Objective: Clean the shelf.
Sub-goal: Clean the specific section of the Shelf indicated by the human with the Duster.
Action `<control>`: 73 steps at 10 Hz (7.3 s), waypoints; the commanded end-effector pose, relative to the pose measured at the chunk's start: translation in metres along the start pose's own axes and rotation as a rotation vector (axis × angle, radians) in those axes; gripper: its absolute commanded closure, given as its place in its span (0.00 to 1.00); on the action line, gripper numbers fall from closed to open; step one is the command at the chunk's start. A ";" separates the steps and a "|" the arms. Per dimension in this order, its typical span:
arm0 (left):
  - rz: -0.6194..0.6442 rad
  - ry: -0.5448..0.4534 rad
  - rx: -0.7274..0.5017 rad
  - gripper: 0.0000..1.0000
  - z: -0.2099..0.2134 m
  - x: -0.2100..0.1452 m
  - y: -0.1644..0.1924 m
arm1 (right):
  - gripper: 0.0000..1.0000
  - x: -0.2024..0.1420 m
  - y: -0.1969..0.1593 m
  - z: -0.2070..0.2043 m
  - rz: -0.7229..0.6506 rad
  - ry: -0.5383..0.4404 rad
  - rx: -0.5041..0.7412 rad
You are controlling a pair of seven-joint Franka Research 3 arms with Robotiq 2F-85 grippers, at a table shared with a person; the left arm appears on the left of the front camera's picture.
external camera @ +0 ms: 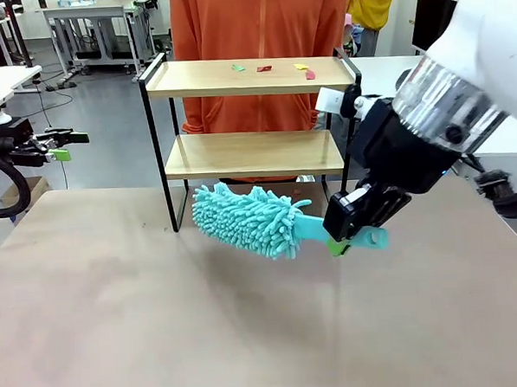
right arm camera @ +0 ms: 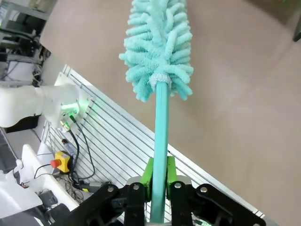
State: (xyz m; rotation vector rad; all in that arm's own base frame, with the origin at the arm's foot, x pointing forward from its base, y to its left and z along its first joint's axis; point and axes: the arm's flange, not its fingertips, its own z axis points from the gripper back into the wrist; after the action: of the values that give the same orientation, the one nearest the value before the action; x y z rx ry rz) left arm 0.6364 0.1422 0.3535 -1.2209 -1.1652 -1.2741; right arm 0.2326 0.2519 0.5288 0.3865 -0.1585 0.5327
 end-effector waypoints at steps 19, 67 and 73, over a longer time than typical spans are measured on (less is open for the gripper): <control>-0.002 0.004 -0.005 0.00 -0.001 0.003 -0.001 | 0.87 0.064 0.063 -0.159 -0.311 -0.321 -0.162; -0.002 0.004 -0.005 0.00 -0.001 0.003 -0.001 | 0.87 0.040 -0.104 -0.133 -0.939 -0.309 -0.366; -0.002 0.004 -0.005 0.00 -0.001 0.003 -0.001 | 0.87 0.098 -0.139 -0.215 -0.912 -0.331 -0.383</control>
State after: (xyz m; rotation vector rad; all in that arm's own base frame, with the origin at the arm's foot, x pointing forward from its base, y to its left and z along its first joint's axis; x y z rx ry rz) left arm 0.6365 0.1421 0.3536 -1.2208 -1.1653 -1.2745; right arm 0.3897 0.2780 0.3175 0.1424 -0.4008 -0.4567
